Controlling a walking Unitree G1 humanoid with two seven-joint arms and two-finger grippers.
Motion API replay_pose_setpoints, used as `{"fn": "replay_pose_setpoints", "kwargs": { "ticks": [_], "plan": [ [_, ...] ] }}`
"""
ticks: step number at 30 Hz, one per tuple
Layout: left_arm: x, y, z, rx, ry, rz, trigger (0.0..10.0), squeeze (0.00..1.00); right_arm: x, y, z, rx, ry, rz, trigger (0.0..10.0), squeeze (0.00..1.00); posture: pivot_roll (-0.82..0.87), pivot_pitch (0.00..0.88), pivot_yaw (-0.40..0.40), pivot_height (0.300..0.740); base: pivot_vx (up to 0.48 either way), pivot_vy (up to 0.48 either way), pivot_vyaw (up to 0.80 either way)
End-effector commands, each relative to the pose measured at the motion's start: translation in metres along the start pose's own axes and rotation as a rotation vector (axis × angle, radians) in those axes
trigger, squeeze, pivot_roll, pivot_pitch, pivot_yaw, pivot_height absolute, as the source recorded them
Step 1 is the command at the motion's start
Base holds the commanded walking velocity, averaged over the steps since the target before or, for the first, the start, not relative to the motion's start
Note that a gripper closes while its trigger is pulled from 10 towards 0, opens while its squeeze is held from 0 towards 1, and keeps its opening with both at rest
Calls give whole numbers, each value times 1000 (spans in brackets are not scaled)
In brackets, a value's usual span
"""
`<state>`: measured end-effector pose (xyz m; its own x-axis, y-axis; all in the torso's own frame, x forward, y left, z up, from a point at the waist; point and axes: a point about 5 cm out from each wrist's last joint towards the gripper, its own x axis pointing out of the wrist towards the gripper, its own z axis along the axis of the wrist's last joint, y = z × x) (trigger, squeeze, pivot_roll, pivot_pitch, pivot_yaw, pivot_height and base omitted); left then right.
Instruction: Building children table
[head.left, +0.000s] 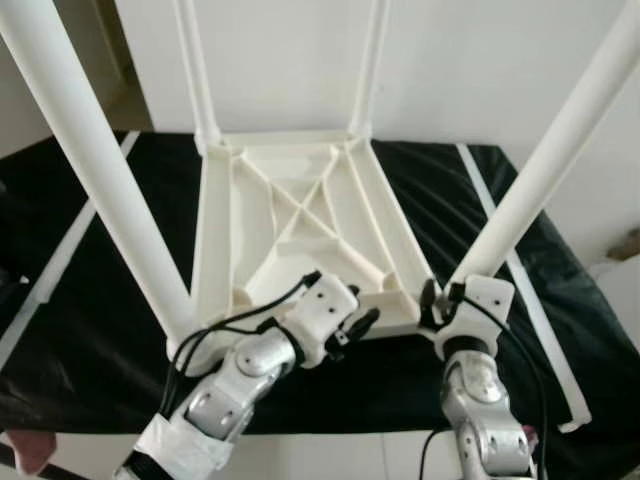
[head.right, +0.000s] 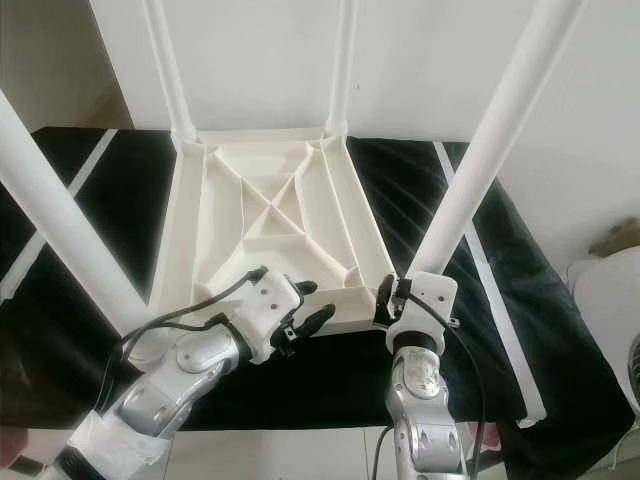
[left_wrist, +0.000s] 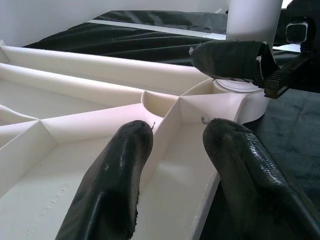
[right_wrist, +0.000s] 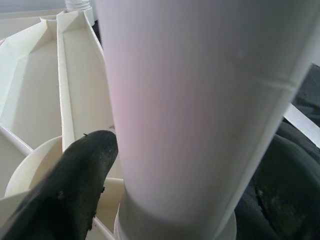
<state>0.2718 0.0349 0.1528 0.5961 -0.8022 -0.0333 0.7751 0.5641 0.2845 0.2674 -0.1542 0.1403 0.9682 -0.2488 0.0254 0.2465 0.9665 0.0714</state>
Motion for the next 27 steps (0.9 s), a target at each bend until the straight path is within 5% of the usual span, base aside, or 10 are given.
{"fn": "replay_pose_setpoints", "kwargs": {
  "ticks": [1,16,17,18,19,20,27],
  "plan": [
    [1,-7,3,16,-3,-139,10000,0,-1,0,-5,9,24,-6,10000,1000,-121,85,-25,740,0,0,0],
    [1,-8,3,16,-4,-143,10000,0,0,-5,-2,3,0,12,10000,1000,-125,85,-21,740,0,0,0],
    [1,-8,3,17,-4,-144,10000,0,0,-5,-1,3,-1,14,10000,812,-125,86,-20,740,0,0,0],
    [1,-8,3,17,-5,-144,10000,0,0,-5,-1,4,-4,18,10000,388,-125,85,-20,740,0,0,0],
    [1,-8,3,17,-5,-144,10000,0,0,-5,-1,4,-4,18,10000,388,-125,85,-20,740,0,0,0],
    [1,-8,4,17,-6,-145,10000,0,0,-5,0,2,-7,23,10000,0,-125,86,-20,740,0,0,0],
    [0,-8,4,16,-8,-146,10000,0,-1,-4,0,0,-14,41,10000,0,-124,85,-21,740,0,0,0]
  ]
}}
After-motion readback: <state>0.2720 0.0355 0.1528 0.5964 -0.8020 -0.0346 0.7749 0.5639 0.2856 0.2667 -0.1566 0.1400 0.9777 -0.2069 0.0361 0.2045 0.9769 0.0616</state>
